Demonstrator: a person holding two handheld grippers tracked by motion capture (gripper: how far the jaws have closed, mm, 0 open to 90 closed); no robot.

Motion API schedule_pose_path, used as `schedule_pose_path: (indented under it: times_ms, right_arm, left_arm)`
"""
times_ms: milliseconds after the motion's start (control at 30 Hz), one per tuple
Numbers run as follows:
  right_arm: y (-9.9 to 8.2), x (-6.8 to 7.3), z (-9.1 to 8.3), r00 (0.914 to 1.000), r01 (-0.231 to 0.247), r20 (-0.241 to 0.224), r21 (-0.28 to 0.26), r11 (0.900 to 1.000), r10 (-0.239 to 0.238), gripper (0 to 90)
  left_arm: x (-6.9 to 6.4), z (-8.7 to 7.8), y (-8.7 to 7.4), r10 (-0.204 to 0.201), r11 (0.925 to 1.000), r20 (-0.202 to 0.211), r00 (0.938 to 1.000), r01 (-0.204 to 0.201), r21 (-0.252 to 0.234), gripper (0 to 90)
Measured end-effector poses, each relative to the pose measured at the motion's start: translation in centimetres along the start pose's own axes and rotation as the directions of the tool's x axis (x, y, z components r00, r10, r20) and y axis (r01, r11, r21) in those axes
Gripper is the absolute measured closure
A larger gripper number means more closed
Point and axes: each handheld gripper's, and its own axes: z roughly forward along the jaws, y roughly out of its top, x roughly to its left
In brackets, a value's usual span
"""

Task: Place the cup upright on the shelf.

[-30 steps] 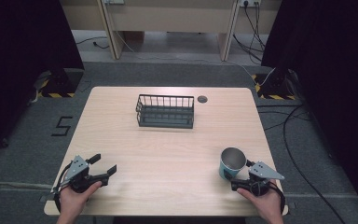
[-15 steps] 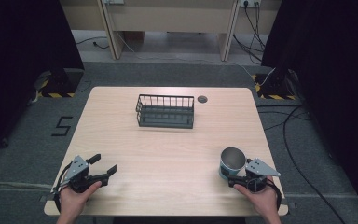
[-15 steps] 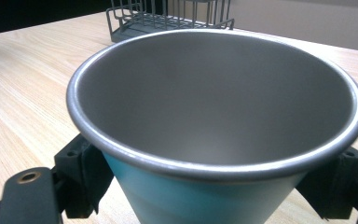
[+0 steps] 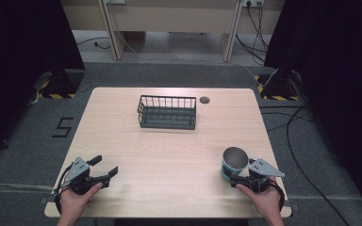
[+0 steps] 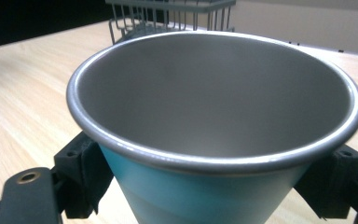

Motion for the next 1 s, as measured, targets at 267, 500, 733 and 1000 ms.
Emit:
schedule_pose_path:
  times_ms: [267, 500, 733, 1000]
  right_arm:
    - [1.5, 0.0, 0.3, 0.9999, -0.011, 0.0, -0.038, 0.9992, 0.011, 17.2]
    - [2.9, 0.1, 0.8, 1.0, -0.008, 0.004, -0.062, 0.998, 0.008, 17.3]
    - [3.8, 0.4, 1.5, 1.0, -0.006, 0.004, -0.084, 0.9964, 0.007, 17.2]
    - [4.7, 0.8, 2.4, 1.0, 0.006, -0.001, -0.091, 0.9958, -0.007, 17.2]
  left_arm:
    - [0.0, 0.0, 0.0, -0.004, 1.0, 0.001, 1.0, 0.004, -0.003, 14.9]
    - [0.0, 0.0, 0.0, -0.006, 1.0, 0.004, 1.0, 0.006, -0.003, 15.0]
    - [0.0, 0.0, 0.0, -0.006, 1.0, 0.005, 1.0, 0.006, -0.003, 15.0]
    - [0.0, 0.0, 0.0, -0.007, 1.0, 0.006, 1.0, 0.007, -0.003, 15.0]
